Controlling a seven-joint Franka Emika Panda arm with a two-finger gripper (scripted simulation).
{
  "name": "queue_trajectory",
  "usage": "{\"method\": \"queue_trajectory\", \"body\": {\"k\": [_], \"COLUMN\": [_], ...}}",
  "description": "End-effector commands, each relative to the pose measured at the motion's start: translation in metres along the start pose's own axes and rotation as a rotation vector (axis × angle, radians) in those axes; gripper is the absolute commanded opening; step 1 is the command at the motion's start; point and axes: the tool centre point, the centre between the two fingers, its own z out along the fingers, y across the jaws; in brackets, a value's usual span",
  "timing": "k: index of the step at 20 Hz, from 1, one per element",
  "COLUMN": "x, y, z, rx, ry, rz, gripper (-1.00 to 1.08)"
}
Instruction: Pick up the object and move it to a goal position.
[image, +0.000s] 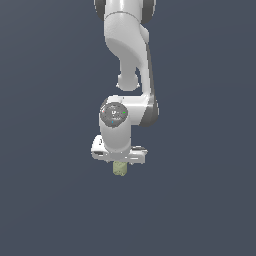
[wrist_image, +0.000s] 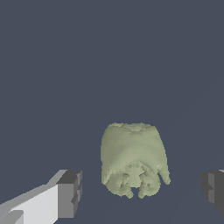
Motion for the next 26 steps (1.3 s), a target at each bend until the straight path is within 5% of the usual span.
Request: {"method": "queue_trajectory", "body": {"k": [1,20,21,26], "x": [0.001,0.001,0.001,0.001], "y": [0.001,0.001,0.001,0.001], "z": [0.002,0.052,0.052,0.052], "rx": [-0.001,-0.001,-0.001,-0.001], "ry": [0.000,0.000,0.000,0.000], "rz": [0.002,0.003,0.003,0.003], "gripper": [1.00,1.00,-1.00,-1.00]}}
